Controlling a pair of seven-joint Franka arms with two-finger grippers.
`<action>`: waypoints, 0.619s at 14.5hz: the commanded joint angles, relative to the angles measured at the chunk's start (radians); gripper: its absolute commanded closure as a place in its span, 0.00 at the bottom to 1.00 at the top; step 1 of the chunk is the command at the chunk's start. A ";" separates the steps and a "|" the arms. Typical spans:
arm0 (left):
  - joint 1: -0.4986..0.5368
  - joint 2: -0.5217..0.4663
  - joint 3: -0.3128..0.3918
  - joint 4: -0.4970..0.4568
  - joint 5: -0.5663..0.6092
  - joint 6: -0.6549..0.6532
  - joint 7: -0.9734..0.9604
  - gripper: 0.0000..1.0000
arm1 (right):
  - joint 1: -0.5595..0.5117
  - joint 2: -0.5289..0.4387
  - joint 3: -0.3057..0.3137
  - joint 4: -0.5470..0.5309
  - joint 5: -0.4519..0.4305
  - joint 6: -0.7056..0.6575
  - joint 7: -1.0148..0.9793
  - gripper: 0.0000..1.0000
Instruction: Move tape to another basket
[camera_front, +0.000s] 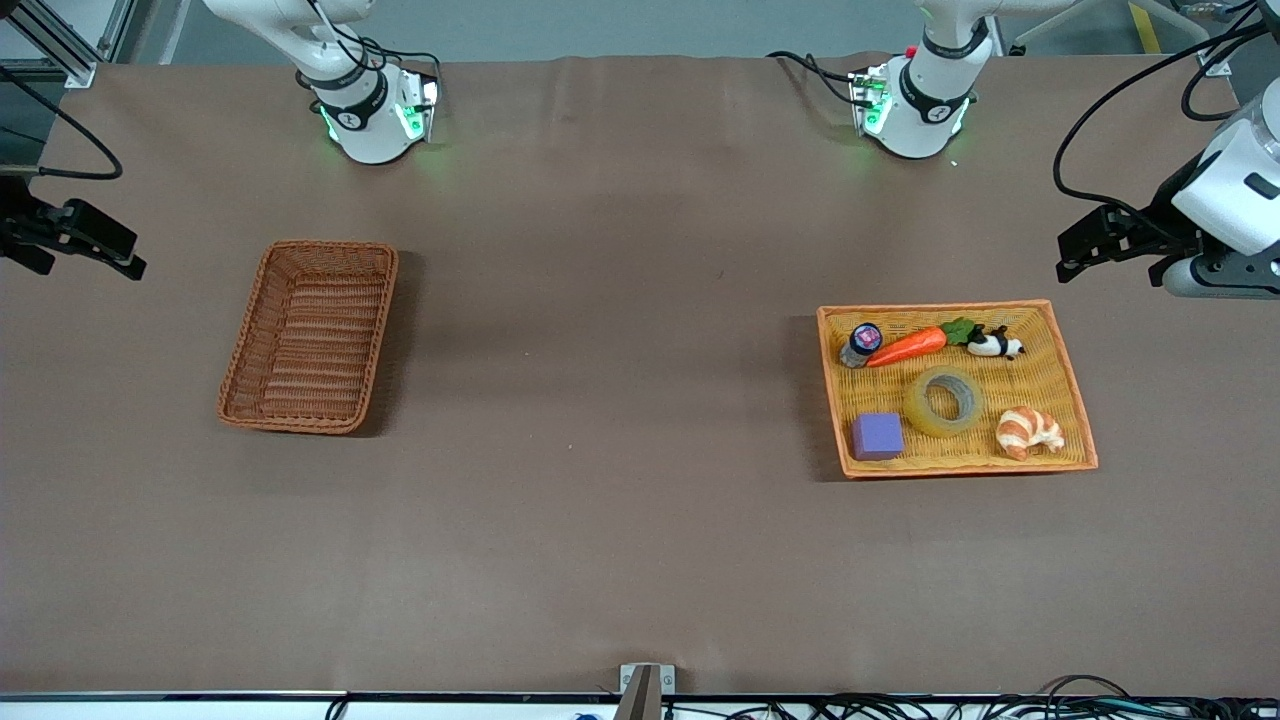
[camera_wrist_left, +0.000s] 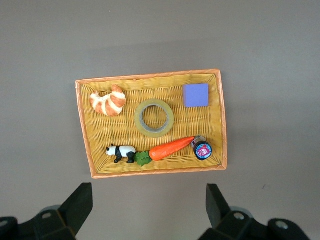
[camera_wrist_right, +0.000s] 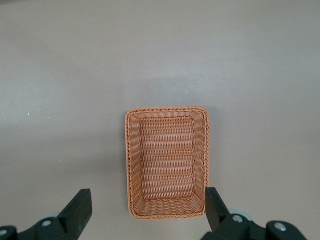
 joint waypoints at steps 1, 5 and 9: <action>-0.005 0.006 0.005 0.024 0.005 -0.017 0.010 0.00 | 0.001 -0.002 0.002 -0.002 -0.011 -0.005 0.007 0.00; -0.005 0.009 0.005 0.031 0.010 -0.013 0.006 0.00 | 0.001 -0.001 0.002 -0.002 -0.011 -0.005 0.005 0.00; -0.005 0.011 0.020 0.015 0.018 -0.017 0.001 0.01 | 0.001 -0.001 0.002 -0.002 -0.011 -0.005 0.005 0.00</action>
